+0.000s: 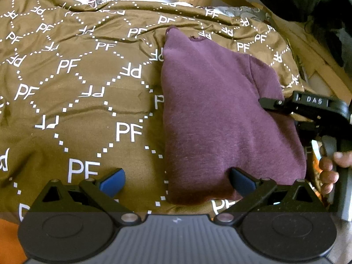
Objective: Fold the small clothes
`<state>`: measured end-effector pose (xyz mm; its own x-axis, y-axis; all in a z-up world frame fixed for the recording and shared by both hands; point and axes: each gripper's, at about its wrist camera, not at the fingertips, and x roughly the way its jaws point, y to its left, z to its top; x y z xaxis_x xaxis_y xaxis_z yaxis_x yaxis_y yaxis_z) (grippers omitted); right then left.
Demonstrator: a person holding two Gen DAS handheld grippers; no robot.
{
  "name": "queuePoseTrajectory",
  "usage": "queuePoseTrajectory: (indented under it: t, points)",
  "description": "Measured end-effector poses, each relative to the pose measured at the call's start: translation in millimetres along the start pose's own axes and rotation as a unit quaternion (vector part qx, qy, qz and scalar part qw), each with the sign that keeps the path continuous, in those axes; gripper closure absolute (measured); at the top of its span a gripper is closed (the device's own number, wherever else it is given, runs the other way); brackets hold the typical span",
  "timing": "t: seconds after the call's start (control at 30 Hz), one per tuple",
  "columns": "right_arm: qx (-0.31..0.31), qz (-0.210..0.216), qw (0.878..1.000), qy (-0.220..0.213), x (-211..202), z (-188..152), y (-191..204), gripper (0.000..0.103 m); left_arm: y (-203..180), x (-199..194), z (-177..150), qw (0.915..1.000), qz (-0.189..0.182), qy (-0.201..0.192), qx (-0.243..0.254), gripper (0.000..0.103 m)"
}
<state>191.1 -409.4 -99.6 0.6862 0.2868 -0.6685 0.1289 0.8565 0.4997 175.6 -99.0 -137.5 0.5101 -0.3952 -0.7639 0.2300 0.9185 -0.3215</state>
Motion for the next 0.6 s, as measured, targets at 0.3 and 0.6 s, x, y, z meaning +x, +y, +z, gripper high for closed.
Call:
queuePoseTrajectory:
  t: [0.3,0.6]
  points:
    - [-0.006,-0.008,1.0,0.002,2,0,0,0.054,11,-19,17,0.9969,-0.04,-0.059,-0.032,0.001]
    - [-0.009,-0.011,1.0,0.003,3,1,1,0.054,34,12,33,0.9911,-0.072,-0.014,-0.111,0.001]
